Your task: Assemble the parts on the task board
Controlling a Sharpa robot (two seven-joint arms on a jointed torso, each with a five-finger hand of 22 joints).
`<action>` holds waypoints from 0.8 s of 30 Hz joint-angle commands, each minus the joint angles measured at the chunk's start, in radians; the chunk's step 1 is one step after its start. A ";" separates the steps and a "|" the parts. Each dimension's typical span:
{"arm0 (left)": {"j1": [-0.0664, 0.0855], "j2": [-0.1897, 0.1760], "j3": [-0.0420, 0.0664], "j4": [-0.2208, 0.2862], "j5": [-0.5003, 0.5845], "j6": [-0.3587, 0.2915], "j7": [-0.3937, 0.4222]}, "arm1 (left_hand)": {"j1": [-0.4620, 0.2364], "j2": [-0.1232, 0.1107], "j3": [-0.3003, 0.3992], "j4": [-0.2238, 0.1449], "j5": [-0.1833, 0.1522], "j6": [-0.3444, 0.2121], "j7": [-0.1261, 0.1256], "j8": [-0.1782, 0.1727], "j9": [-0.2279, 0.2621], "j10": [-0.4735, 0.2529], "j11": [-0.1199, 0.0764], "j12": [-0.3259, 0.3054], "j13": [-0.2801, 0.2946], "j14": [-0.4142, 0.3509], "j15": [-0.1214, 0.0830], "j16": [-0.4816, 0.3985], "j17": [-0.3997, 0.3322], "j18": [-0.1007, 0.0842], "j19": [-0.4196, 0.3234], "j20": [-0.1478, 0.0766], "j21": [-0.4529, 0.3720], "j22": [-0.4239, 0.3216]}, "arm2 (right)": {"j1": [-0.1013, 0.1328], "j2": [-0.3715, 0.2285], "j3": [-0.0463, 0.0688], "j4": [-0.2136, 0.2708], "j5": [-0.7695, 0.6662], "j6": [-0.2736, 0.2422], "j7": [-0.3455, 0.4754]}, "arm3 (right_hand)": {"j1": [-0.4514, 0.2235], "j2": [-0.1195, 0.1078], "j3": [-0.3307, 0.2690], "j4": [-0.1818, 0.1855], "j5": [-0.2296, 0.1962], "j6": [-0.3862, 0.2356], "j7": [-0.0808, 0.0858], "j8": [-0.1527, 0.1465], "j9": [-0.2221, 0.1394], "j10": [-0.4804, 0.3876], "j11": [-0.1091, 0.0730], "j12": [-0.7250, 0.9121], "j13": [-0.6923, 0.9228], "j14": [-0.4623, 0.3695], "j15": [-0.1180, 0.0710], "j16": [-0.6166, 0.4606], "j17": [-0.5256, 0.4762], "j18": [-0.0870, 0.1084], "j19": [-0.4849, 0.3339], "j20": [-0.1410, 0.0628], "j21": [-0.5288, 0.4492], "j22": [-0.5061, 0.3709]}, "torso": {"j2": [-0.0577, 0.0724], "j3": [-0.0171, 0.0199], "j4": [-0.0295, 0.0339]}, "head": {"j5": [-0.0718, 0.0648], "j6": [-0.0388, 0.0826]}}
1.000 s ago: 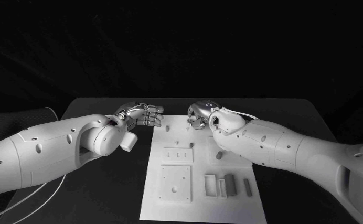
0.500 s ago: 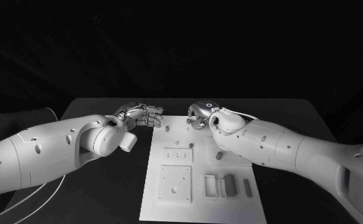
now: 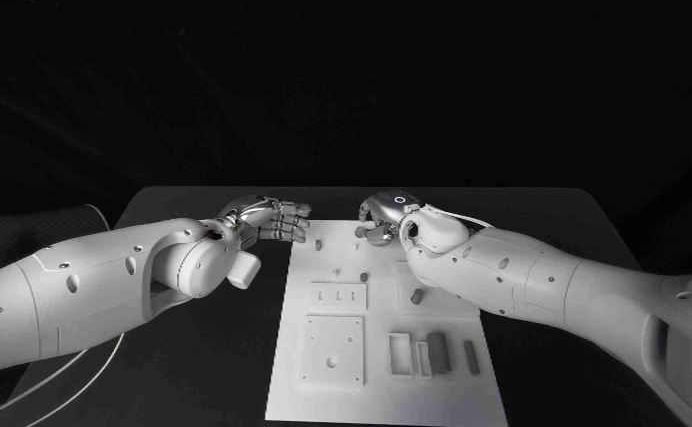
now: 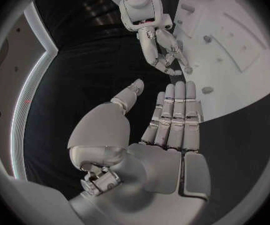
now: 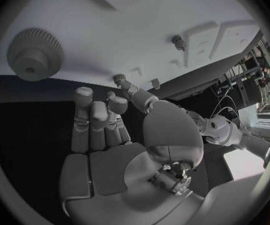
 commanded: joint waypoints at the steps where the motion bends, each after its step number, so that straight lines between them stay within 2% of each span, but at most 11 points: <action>1: 0.001 0.002 0.001 0.001 0.001 0.013 0.005 | -0.006 -0.003 -0.004 -0.001 -0.006 0.001 0.004 -0.007 0.002 0.004 0.001 -0.005 0.002 0.007 0.002 -0.005 0.001 0.020 0.009 0.000 -0.003 0.000 | 0.000 -0.004 0.000 0.003 0.002 -0.006 -0.005 | -0.009 0.003 -0.001 0.007 -0.002 0.007 0.000 0.001 -0.002 0.001 0.005 -0.002 -0.001 0.008 0.003 -0.003 -0.001 0.031 0.003 -0.005 -0.005 0.015 | -0.001 0.0000 0.0006 | -0.001 0.001; 5: 0.001 0.000 0.001 0.000 0.001 0.011 0.006 | -0.006 -0.003 -0.004 -0.001 -0.007 0.001 0.004 -0.007 0.002 0.004 0.001 -0.006 0.002 0.007 0.002 -0.005 0.002 0.020 0.009 0.000 -0.004 0.000 | 0.001 -0.017 0.000 0.014 0.017 -0.006 -0.003 | -0.009 0.002 -0.001 0.007 -0.002 0.007 0.000 0.001 -0.002 0.002 0.005 -0.002 -0.001 0.008 0.002 -0.003 -0.001 0.031 0.004 -0.005 -0.005 0.015 | -0.001 0.0005 -0.0008 | 0.000 0.003; 9: 0.001 -0.002 0.001 -0.003 0.001 0.009 0.010 | -0.006 -0.003 -0.004 -0.001 -0.007 0.001 0.004 -0.007 0.002 0.004 0.001 -0.006 0.002 0.007 0.002 -0.005 0.002 0.020 0.009 0.000 -0.004 0.000 | 0.004 -0.040 0.002 0.044 0.050 -0.002 0.005 | -0.011 -0.001 -0.002 0.010 -0.002 0.007 0.000 0.001 -0.002 0.002 0.005 -0.002 -0.001 0.008 0.002 -0.003 -0.002 0.031 0.004 -0.005 -0.005 0.015 | -0.002 0.0009 -0.0020 | 0.000 0.007; 13: 0.001 -0.004 0.001 -0.013 -0.002 0.009 0.015 | -0.005 -0.004 -0.004 -0.002 -0.007 0.001 0.004 -0.007 0.002 0.004 0.001 -0.006 0.002 0.007 0.002 -0.005 0.002 0.020 0.009 0.000 -0.004 0.000 | 0.017 -0.080 0.019 0.093 0.119 0.038 0.020 | -0.015 -0.009 -0.005 0.014 -0.003 0.004 0.001 -0.001 -0.003 0.001 0.005 -0.002 -0.002 0.008 0.002 -0.004 -0.002 0.031 0.004 -0.006 -0.006 0.015 | -0.001 0.0018 -0.0006 | -0.002 0.015; 15: 0.001 -0.007 0.001 -0.019 -0.005 0.006 0.017 | -0.005 -0.004 -0.004 -0.002 -0.007 0.001 0.004 -0.007 0.002 0.004 0.001 -0.006 0.002 0.007 0.002 -0.006 0.002 0.020 0.009 0.000 -0.004 0.000 | 0.030 -0.104 0.034 0.123 0.156 0.070 0.039 | -0.021 -0.016 -0.009 0.017 -0.003 -0.002 0.002 -0.004 -0.005 0.000 0.006 -0.002 -0.002 0.007 0.003 -0.004 -0.003 0.031 0.003 -0.006 -0.006 0.015 | -0.002 0.0024 -0.0017 | -0.004 0.018; 20: 0.001 -0.014 0.001 -0.028 -0.005 0.003 0.021 | -0.004 -0.004 -0.004 -0.002 -0.007 0.002 0.004 -0.007 0.002 0.004 0.001 -0.006 0.003 0.007 0.002 -0.006 0.003 0.020 0.008 0.000 -0.004 0.000 | 0.071 -0.174 0.060 0.181 0.250 0.149 0.079 | -0.032 -0.014 -0.023 0.019 -0.001 -0.017 0.007 -0.013 -0.009 -0.011 0.011 -0.003 -0.001 -0.001 0.007 -0.007 -0.003 0.031 -0.006 -0.004 -0.011 0.016 | -0.004 0.0030 -0.0097 | -0.008 0.029; 21: 0.001 -0.014 0.001 -0.029 -0.005 0.003 0.022 | -0.004 -0.004 -0.004 -0.002 -0.007 0.002 0.004 -0.007 0.002 0.004 0.001 -0.007 0.003 0.007 0.002 -0.006 0.003 0.020 0.009 0.000 -0.004 0.000 | 0.077 -0.185 0.063 0.186 0.258 0.159 0.079 | -0.035 -0.014 -0.028 0.017 0.000 -0.019 0.008 -0.014 -0.010 -0.014 0.012 -0.003 0.000 -0.003 0.008 -0.007 -0.002 0.031 -0.007 -0.004 -0.011 0.016 | -0.004 0.0034 -0.0109 | -0.008 0.031; 23: 0.001 -0.015 0.001 -0.031 -0.005 0.004 0.024 | -0.004 -0.005 -0.004 -0.003 -0.007 0.002 0.004 -0.007 0.002 0.004 0.001 -0.007 0.003 0.007 0.002 -0.006 0.003 0.020 0.009 0.000 -0.004 0.000 | 0.089 -0.208 0.066 0.194 0.279 0.194 0.077 | -0.040 -0.011 -0.041 0.010 0.003 -0.027 0.010 -0.019 -0.012 -0.020 0.014 -0.002 0.002 -0.008 0.010 -0.007 -0.002 0.031 -0.012 -0.002 -0.012 0.017 | -0.007 0.0051 -0.0173 | -0.008 0.033; 24: 0.001 -0.015 0.001 -0.032 -0.006 0.005 0.024 | -0.004 -0.005 -0.004 -0.003 -0.007 0.002 0.004 -0.007 0.002 0.004 0.001 -0.007 0.003 0.007 0.002 -0.006 0.003 0.020 0.009 0.000 -0.004 0.000 | 0.094 -0.218 0.067 0.196 0.282 0.236 0.069 | -0.041 -0.013 -0.048 0.006 0.003 -0.032 0.011 -0.021 -0.013 -0.023 0.015 -0.001 0.002 -0.010 0.011 -0.007 -0.001 0.031 -0.014 -0.002 -0.012 0.017 | -0.008 0.0059 -0.0195 | -0.008 0.034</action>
